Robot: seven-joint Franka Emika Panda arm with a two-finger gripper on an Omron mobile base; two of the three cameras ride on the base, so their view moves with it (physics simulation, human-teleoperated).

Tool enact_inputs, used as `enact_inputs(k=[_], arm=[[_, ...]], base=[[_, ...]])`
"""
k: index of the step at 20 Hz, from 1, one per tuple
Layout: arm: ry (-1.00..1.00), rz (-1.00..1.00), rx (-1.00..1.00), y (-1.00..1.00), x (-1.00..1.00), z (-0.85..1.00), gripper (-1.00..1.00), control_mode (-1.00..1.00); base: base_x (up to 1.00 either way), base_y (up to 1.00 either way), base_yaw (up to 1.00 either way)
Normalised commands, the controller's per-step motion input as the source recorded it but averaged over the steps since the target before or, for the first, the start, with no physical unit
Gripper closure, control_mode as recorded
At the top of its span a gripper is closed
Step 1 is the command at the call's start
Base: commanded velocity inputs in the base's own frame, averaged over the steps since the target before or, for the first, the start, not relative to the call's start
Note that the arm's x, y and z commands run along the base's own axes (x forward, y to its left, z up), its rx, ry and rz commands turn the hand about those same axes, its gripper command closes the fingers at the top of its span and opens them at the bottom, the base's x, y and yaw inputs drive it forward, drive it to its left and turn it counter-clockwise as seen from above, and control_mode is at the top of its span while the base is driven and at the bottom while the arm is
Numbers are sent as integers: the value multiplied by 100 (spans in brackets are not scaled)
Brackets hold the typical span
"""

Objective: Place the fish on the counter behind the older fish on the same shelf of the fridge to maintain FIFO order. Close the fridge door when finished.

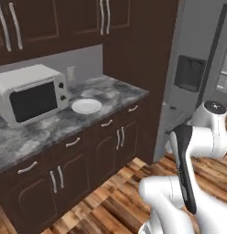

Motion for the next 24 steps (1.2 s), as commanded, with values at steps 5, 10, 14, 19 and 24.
enact_inputs(k=[5, 10, 14, 19, 24], arm=[[0, 0, 0, 0, 0, 0, 100, 100], [0, 0, 0, 0, 0, 0, 100, 100], [0, 0, 0, 0, 0, 0, 100, 100], [0, 0, 0, 0, 0, 0, 100, 100], [0, 0, 0, 0, 0, 0, 100, 100]], base=[[11, -17, -89], [83, -23, -73], [91, -23, -61], [100, -2, -28], [100, -38, 27]])
